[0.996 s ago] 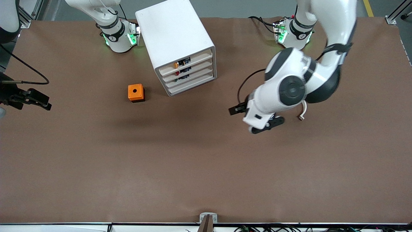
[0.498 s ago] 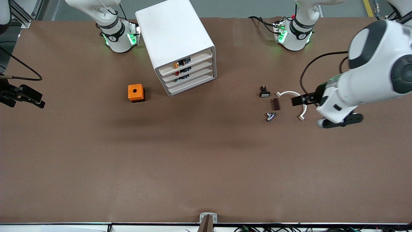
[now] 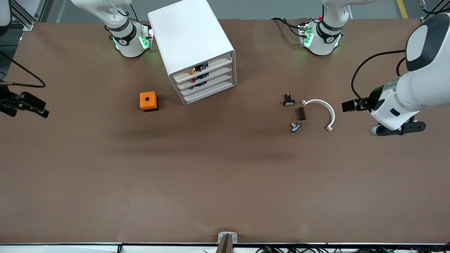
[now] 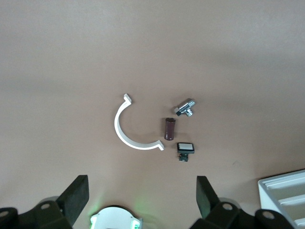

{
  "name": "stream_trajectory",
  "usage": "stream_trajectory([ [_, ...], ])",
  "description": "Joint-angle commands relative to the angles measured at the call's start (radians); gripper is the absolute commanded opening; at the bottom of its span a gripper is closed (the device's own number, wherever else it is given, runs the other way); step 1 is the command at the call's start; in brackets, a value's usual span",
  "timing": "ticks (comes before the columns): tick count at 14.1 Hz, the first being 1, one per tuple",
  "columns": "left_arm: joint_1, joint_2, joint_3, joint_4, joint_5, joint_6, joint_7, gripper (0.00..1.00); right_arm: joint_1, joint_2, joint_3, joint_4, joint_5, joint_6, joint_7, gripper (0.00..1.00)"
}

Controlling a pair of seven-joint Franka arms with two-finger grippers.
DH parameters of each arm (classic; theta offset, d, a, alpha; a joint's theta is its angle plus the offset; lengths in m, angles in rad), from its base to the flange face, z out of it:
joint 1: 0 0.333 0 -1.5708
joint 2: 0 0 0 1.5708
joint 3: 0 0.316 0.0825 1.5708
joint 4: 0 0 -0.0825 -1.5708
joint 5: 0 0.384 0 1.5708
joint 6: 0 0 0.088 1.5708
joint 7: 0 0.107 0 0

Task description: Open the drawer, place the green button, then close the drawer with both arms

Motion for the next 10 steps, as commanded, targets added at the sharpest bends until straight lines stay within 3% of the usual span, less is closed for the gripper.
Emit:
stream_trajectory([
  [1,-0.045,-0.11,0.092,-0.103,0.018,0.008,0.1,0.99,-0.003,-0.007,0.0,0.007,0.01,-0.014,0.009,1.0],
  [4,-0.06,-0.181,0.152,-0.184,0.018,0.052,0.16,0.99,-0.003,-0.007,0.0,0.007,0.018,-0.014,0.009,1.0],
  [8,-0.093,-0.327,0.241,-0.367,0.004,0.223,0.213,0.99,-0.003,-0.006,0.0,0.007,0.018,-0.014,0.009,1.0],
  [10,-0.086,-0.362,0.246,-0.366,0.003,0.236,0.214,0.99,-0.003,-0.006,0.0,0.007,0.018,-0.014,0.009,1.0],
])
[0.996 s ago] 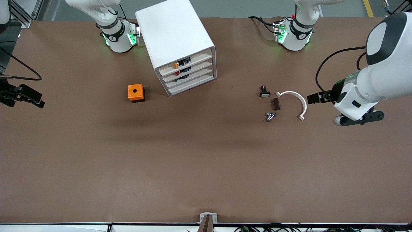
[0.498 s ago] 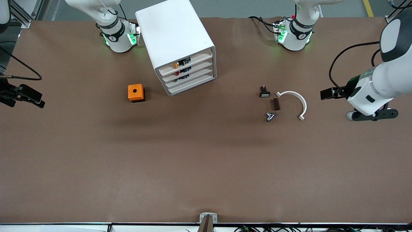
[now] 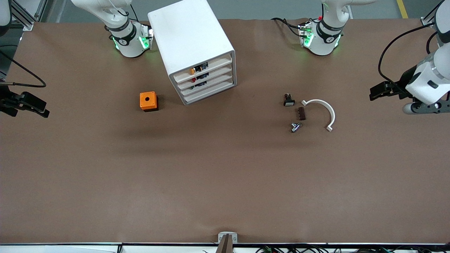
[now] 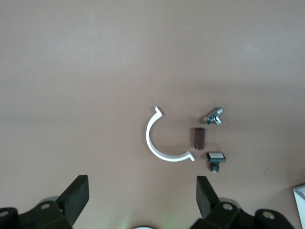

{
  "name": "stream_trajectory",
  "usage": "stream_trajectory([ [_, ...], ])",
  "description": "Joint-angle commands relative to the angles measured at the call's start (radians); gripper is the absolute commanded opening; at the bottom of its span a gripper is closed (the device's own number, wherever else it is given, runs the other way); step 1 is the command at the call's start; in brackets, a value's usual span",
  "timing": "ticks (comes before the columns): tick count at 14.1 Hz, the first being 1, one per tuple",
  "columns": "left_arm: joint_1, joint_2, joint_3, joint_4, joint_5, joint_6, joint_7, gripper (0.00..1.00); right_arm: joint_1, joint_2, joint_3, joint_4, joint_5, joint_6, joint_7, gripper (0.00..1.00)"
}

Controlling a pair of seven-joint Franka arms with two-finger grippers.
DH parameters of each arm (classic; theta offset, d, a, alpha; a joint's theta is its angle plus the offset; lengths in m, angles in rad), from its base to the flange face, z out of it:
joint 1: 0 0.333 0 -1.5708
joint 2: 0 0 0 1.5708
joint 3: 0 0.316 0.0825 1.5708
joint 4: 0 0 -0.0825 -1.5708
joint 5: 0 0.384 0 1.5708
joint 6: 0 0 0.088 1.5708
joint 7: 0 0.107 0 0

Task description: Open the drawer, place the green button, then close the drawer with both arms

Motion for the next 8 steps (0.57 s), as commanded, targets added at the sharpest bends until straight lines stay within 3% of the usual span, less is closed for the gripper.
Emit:
stream_trajectory([
  [1,-0.01,-0.098,0.02,-0.061,0.004,0.041,0.017,1.0,-0.003,-0.006,0.0,0.007,0.013,-0.013,0.009,1.0],
  [8,-0.01,-0.09,0.016,0.033,0.005,0.024,0.004,1.0,-0.003,-0.006,0.0,0.007,0.013,-0.013,0.009,1.0],
])
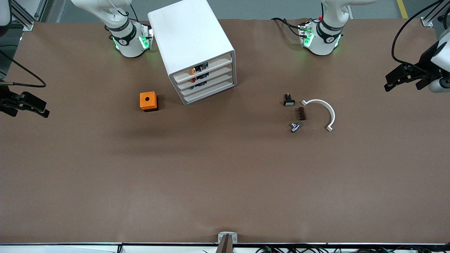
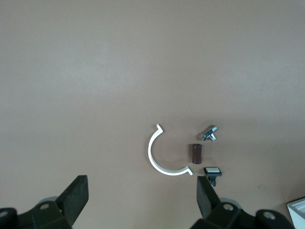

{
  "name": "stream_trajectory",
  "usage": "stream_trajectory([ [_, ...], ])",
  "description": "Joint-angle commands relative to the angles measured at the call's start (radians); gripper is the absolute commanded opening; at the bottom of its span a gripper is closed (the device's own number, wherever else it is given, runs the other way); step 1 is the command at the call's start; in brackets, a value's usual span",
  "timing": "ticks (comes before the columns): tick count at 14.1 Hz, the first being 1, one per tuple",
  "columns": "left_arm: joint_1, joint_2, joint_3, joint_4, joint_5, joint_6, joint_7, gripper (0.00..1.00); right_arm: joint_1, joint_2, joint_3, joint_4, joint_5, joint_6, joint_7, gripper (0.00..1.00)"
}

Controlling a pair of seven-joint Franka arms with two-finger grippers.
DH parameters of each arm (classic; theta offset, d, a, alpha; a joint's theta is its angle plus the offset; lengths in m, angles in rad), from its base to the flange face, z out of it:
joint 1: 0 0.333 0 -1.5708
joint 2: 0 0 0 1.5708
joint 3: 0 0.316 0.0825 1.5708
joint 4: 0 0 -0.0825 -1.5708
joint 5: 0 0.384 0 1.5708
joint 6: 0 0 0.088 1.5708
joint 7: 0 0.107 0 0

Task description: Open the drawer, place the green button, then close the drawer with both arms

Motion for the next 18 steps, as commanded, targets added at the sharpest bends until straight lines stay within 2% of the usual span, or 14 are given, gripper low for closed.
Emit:
stream_trajectory([
  [1,-0.007,-0.001,0.003,0.025,0.006,-0.01,0.001,1.0,-0.003,-0.006,0.0,0.007,0.013,-0.013,0.009,1.0],
  [7,-0.017,0.006,-0.024,0.027,0.007,-0.023,-0.008,1.0,-0.003,-0.006,0.0,0.007,0.013,-0.013,0.009,1.0],
  [18,-0.017,0.028,-0.03,0.076,0.002,-0.053,-0.005,1.0,-0.004,-0.006,0.0,0.007,0.024,-0.011,0.009,1.0],
])
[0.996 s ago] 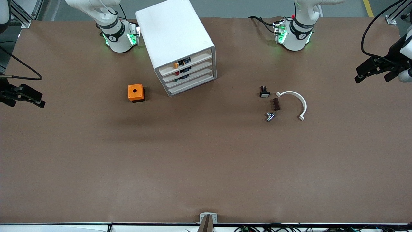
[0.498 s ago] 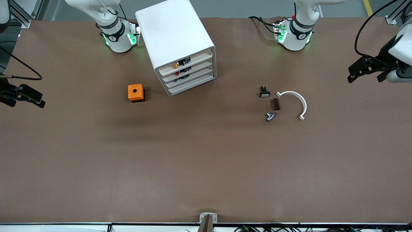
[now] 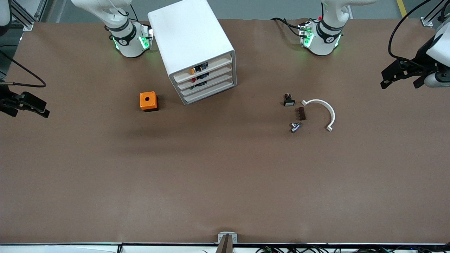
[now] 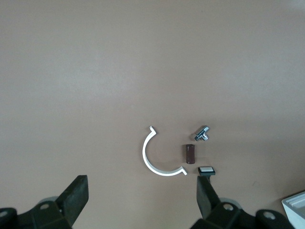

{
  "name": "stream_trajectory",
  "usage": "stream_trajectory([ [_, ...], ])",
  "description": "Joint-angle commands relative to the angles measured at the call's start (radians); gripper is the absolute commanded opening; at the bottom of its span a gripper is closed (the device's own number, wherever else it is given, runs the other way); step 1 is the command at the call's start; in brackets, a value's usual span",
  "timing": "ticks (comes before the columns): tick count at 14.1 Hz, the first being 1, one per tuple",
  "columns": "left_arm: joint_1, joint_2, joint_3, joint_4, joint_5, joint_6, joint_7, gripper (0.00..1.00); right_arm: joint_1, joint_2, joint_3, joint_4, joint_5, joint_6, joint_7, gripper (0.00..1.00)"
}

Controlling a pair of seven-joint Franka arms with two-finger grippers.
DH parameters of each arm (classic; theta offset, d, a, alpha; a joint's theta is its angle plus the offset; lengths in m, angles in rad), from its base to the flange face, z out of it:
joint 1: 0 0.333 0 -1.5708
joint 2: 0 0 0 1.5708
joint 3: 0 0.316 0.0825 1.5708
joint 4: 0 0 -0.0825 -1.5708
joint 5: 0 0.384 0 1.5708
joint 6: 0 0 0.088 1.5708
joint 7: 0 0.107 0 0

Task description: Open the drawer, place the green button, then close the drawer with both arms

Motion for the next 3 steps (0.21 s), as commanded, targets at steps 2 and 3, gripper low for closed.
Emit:
stream_trajectory([
  [2,0.002,0.021,-0.003,0.033,0.002,-0.025,-0.001,1.0,-0.009,-0.006,0.0,0.007,0.02,-0.011,0.009,1.0],
  [3,0.002,0.021,-0.003,0.033,0.002,-0.025,-0.001,1.0,-0.009,-0.004,0.0,0.007,0.02,-0.011,0.009,1.0],
])
